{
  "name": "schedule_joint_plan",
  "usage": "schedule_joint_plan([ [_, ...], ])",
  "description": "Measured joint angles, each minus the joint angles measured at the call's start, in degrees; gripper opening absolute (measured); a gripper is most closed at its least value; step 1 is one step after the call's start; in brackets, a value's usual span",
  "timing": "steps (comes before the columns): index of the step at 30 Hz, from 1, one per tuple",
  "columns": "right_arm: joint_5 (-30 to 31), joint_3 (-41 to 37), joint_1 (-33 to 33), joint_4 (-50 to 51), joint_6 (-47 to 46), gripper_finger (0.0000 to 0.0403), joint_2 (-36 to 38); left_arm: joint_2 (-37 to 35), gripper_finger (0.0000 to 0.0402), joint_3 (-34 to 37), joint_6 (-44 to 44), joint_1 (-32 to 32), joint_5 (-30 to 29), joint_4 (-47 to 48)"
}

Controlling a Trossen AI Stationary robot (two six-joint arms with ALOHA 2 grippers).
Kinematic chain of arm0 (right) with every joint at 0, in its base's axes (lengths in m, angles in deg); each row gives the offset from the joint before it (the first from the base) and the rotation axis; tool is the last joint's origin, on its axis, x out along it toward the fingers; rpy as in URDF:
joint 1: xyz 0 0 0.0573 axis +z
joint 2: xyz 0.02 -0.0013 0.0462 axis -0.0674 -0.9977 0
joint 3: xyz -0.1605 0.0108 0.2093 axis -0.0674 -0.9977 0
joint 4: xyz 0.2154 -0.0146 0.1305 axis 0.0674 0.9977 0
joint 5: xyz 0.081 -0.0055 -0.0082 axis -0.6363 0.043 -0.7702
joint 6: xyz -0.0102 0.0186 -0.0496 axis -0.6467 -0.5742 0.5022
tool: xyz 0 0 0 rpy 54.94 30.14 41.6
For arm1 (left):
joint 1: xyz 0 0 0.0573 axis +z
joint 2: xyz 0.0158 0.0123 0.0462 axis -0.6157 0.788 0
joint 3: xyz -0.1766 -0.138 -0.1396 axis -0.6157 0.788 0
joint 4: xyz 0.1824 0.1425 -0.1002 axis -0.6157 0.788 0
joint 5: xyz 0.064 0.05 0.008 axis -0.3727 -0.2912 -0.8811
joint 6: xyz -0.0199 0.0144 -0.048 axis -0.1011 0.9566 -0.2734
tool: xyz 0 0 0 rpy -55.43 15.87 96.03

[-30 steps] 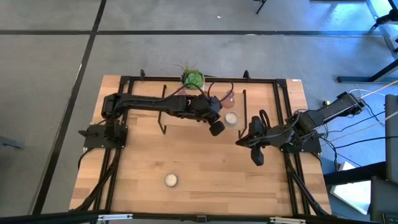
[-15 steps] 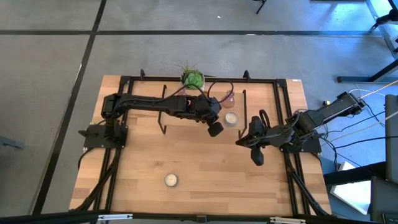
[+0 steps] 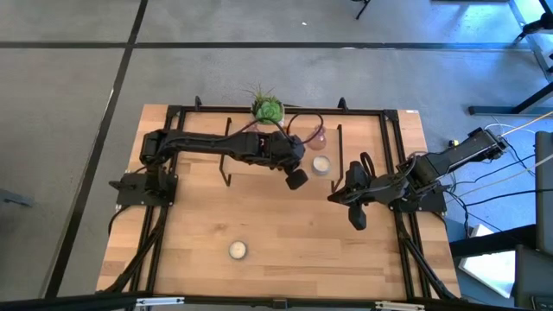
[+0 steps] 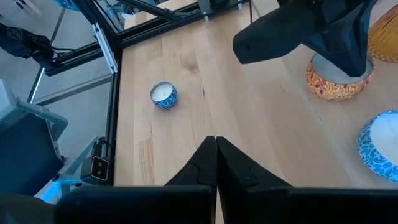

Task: Pick & Place candle stick holders
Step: Adjust the orange candle on the shelf

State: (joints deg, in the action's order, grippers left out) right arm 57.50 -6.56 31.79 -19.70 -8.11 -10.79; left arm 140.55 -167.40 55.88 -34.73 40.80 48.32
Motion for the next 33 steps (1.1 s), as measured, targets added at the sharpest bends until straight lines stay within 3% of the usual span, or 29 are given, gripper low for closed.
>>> schedule_joint_plan([
  [33, 0.0, 0.0, 0.0, 0.0, 0.4, 0.0000, 0.0, -3.7, 0.0002, 0.0, -1.1, 0.5, -3.2, 10.0],
])
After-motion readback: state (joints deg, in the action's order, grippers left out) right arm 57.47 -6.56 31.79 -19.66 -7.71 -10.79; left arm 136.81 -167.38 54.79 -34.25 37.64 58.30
